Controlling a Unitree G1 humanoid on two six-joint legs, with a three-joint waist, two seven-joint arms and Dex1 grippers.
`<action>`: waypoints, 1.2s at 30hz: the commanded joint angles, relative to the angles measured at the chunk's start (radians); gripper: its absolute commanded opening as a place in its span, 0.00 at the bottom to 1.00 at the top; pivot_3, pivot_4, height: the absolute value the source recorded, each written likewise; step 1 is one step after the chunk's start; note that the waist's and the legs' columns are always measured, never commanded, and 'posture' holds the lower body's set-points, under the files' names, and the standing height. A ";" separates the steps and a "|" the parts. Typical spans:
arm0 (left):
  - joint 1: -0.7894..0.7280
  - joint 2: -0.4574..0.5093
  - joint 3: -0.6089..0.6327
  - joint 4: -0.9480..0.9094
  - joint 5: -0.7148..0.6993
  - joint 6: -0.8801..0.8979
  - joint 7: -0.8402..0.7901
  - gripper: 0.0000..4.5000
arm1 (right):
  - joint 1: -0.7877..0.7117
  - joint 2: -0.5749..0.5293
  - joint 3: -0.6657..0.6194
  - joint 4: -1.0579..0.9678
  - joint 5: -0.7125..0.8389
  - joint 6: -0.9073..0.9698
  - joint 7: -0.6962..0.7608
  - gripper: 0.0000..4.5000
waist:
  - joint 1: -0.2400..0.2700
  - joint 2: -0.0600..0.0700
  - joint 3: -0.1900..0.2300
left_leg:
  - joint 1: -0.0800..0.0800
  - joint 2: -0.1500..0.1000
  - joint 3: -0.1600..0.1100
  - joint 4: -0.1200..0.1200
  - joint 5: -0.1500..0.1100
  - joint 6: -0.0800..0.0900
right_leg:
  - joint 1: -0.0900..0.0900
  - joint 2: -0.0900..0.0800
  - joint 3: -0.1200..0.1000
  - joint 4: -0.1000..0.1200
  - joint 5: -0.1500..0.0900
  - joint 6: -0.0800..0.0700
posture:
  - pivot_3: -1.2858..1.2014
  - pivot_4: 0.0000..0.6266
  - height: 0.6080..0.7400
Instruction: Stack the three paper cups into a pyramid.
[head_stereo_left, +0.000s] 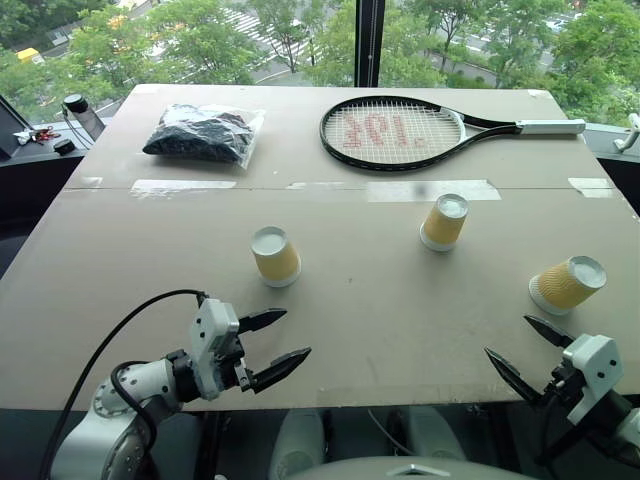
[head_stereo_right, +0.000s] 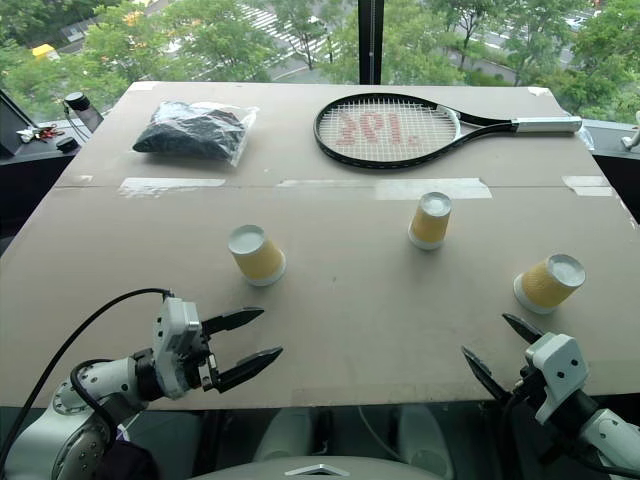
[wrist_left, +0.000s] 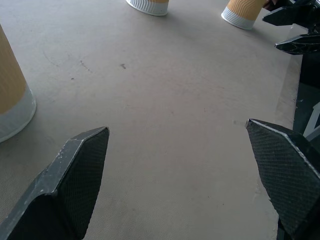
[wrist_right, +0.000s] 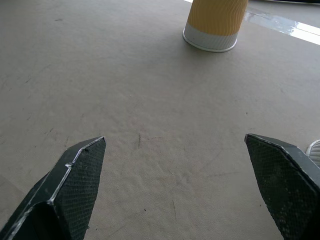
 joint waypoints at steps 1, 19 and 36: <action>-0.013 0.001 0.007 -0.022 0.003 -0.013 0.014 1.00 | -0.024 -0.007 0.002 -0.045 0.025 -0.005 0.004 0.98 | 0.000 0.000 0.000 | 0.000 0.000 0.000 0.000 0.000 0.000 | 0.000 0.000 0.000 0.000 0.000 0.000 | 0.52 0.24 1.00; -0.225 -0.072 0.159 0.162 0.054 -0.079 0.224 1.00 | -0.174 -0.161 0.146 -0.245 0.240 0.103 0.174 0.98 | 0.011 -0.002 -0.001 | 0.000 -0.001 -0.001 0.001 0.000 0.000 | 0.000 0.000 -0.001 0.000 0.002 0.004 | 0.52 0.24 1.00; -0.472 -0.063 0.001 0.288 0.105 -0.023 0.197 1.00 | -0.097 -0.122 0.156 -0.255 0.197 0.012 0.175 0.98 | 0.015 -0.003 -0.002 | 0.000 -0.001 0.000 0.001 0.000 -0.001 | 0.000 0.001 -0.004 0.001 0.002 0.004 | 0.52 0.24 1.00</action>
